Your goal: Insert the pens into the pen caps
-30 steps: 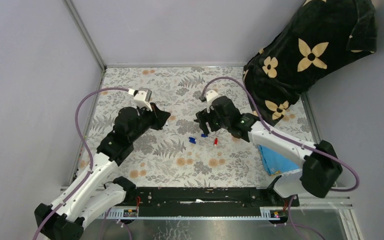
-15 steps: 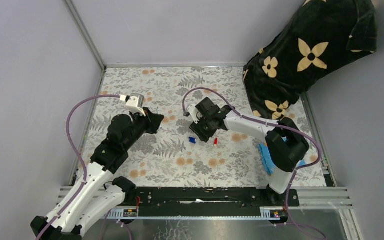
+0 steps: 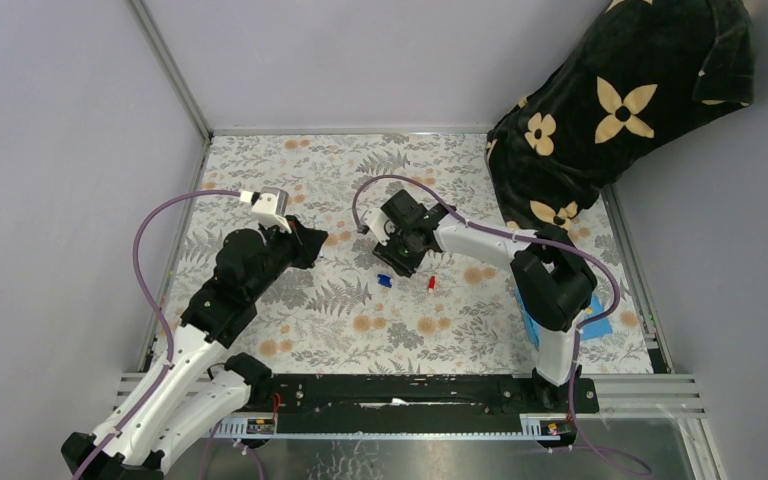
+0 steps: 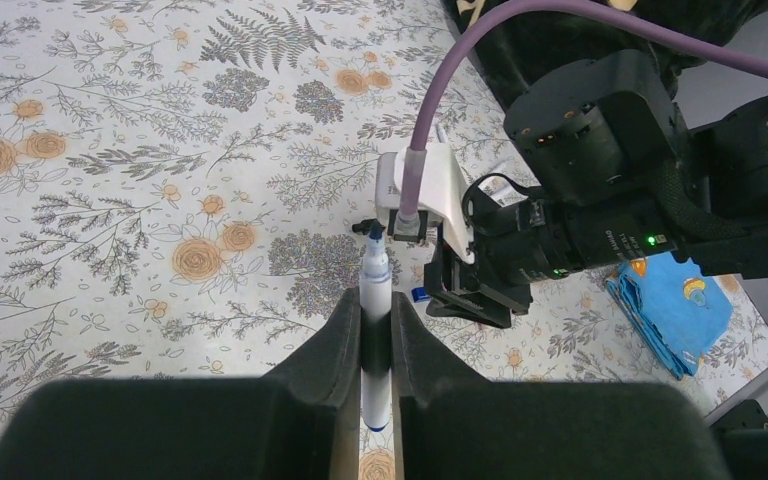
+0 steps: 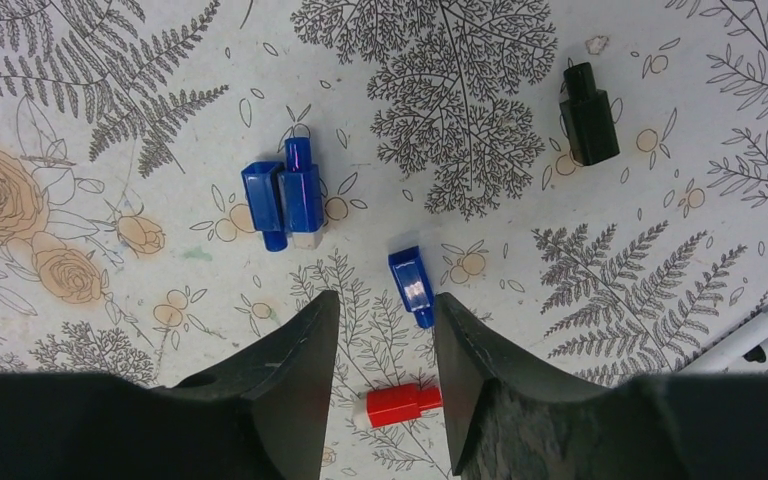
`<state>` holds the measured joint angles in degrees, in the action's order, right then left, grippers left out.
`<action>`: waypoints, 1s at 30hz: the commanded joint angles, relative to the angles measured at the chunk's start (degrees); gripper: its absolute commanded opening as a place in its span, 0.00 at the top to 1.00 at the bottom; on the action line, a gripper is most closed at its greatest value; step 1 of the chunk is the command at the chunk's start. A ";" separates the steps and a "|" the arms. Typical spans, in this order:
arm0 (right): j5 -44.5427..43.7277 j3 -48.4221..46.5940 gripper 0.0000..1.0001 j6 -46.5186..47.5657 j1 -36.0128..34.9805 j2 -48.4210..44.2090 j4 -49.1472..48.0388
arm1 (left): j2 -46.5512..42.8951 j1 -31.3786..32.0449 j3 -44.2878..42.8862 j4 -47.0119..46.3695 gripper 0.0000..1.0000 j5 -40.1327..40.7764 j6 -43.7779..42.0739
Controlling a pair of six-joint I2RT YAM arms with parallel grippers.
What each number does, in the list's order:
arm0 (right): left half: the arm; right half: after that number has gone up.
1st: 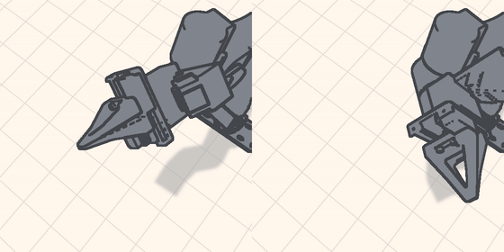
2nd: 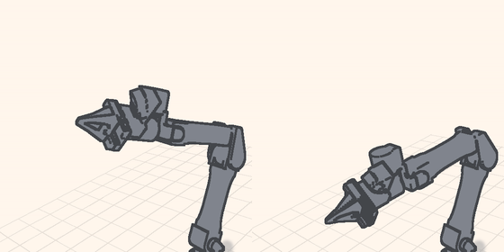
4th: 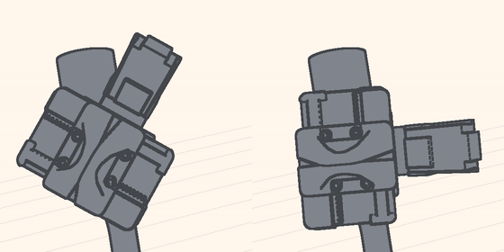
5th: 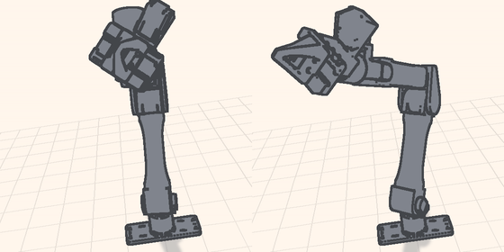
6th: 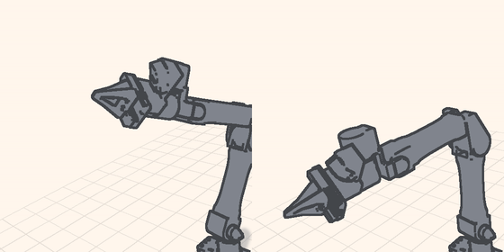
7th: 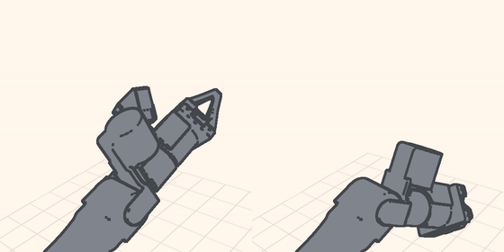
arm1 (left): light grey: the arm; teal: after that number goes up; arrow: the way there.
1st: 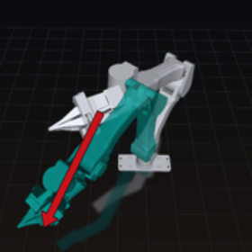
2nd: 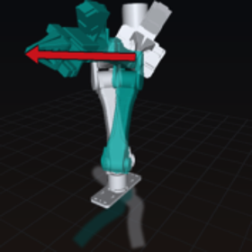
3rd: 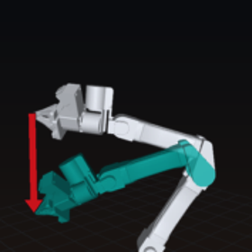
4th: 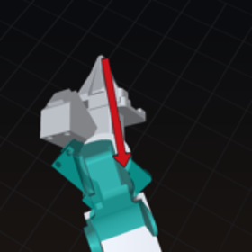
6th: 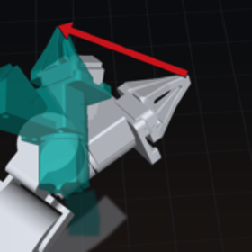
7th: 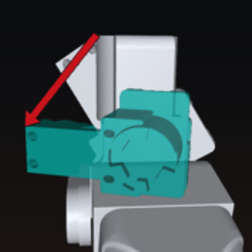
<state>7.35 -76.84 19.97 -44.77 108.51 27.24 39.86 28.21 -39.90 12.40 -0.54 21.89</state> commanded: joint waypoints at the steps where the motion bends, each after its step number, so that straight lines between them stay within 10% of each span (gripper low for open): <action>1: 1.54 -2.93 0.54 2.51 0.96 1.84 1.55 | -0.97 0.16 0.29 -0.72 1.00 1.06 -1.06; 30: 1.48 -4.80 0.68 4.12 2.06 8.19 3.41 | -0.15 -0.08 0.24 -1.10 1.00 0.80 -1.32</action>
<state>8.27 -79.90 23.62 -42.96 115.28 29.28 39.64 28.21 -39.90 12.45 -0.51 21.85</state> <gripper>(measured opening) 0.341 0.153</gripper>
